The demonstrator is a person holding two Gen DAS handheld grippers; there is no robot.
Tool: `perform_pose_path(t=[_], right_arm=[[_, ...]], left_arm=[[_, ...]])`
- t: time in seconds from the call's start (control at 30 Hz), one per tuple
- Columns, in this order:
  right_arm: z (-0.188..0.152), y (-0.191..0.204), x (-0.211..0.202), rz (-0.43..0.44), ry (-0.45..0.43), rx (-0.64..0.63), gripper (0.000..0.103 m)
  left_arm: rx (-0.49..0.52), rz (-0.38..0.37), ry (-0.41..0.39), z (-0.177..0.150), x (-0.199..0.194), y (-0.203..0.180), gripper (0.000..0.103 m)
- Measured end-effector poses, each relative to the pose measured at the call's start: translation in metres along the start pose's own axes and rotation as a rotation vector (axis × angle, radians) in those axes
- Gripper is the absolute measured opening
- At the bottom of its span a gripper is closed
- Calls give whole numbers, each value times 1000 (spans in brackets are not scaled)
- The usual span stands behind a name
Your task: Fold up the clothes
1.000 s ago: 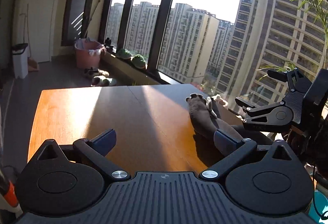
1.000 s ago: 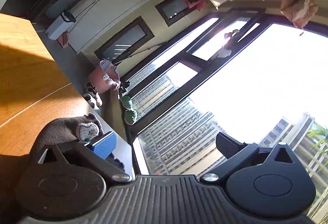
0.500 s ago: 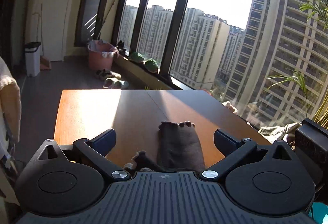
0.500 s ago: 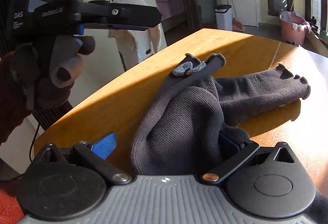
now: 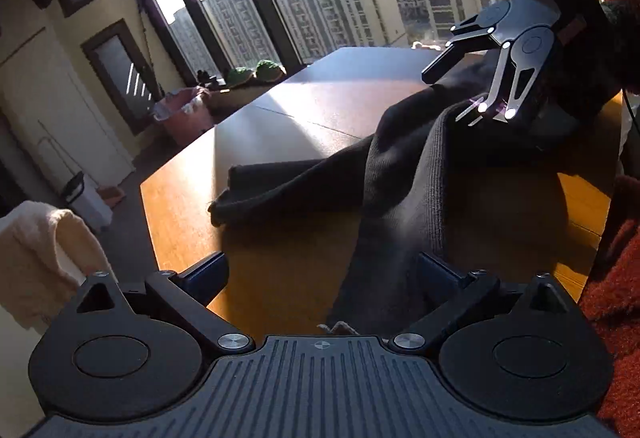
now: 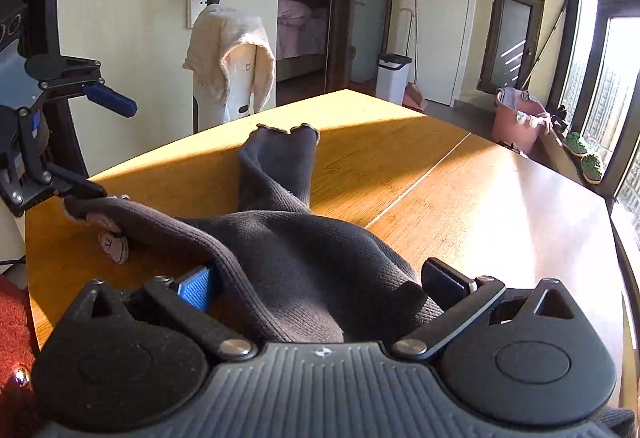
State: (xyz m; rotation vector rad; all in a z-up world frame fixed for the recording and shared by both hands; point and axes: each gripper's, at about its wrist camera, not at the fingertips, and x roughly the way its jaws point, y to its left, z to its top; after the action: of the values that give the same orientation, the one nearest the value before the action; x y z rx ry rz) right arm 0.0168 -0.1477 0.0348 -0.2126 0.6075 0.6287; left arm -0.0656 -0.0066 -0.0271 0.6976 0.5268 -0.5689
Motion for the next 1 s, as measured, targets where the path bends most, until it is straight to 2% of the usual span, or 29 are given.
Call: perform_pose_path(t=[0.03, 0.07, 0.17, 0.23, 0.3, 0.37, 0.43, 0.5, 0.53, 0.57, 0.6, 0.63, 0.67, 0.73, 0.8, 0.83, 0.87, 0.93, 1.0], right_arm=[[-1, -1, 0, -4, -7, 6, 103], [1, -9, 3, -7, -14, 7, 103], [13, -20, 12, -18, -41, -1, 103], [21, -3, 18, -32, -69, -4, 103], [5, -2, -5, -44, -101, 20, 103], [-19, -3, -38, -61, -131, 67, 103], [-42, -3, -65, -89, -153, 119, 103], [-55, -16, -76, -114, -175, 169, 103], [-63, -26, -76, -119, -188, 199, 103], [-66, -29, -76, -122, -203, 232, 103], [-68, -33, -77, -122, -218, 265, 103], [-68, -32, -78, -121, -240, 305, 103], [-72, -35, -81, -118, -258, 339, 103], [-75, -30, -82, -122, -294, 400, 103], [-78, -29, -84, -132, -315, 450, 103], [-79, -29, -84, -141, -321, 472, 103], [-80, -31, -84, -149, -325, 487, 103], [-69, -23, -75, -179, -336, 512, 103], [-60, -19, -77, -209, -376, 542, 103]], left_arm=[[49, -8, -1, 1, 3, -12, 99], [65, -21, 3, 1, 8, -20, 90], [19, -74, 8, 2, 19, -24, 67], [-16, -131, 7, 4, 16, -20, 60], [-36, -190, -6, 5, 6, -16, 62], [-33, -229, -11, 4, -5, -16, 81], [36, -172, 10, 3, -4, -27, 82], [78, -112, 49, 2, 6, -33, 70], [81, -93, 73, 1, 15, -31, 54], [75, -82, 74, 0, 22, -27, 47], [73, -72, 64, -1, 27, -23, 45], [74, -57, 62, -1, 32, -18, 33], [74, -39, 63, -1, 38, -14, 15], [78, -26, 44, 1, 38, -9, 7], [134, -2, -4, 11, 32, -5, 7], [181, 33, -50, 24, 29, -1, 7], [212, 80, -106, 41, 27, 7, 7], [192, 188, -231, 80, 33, 32, 7], [142, 345, -347, 115, 48, 59, 13]])
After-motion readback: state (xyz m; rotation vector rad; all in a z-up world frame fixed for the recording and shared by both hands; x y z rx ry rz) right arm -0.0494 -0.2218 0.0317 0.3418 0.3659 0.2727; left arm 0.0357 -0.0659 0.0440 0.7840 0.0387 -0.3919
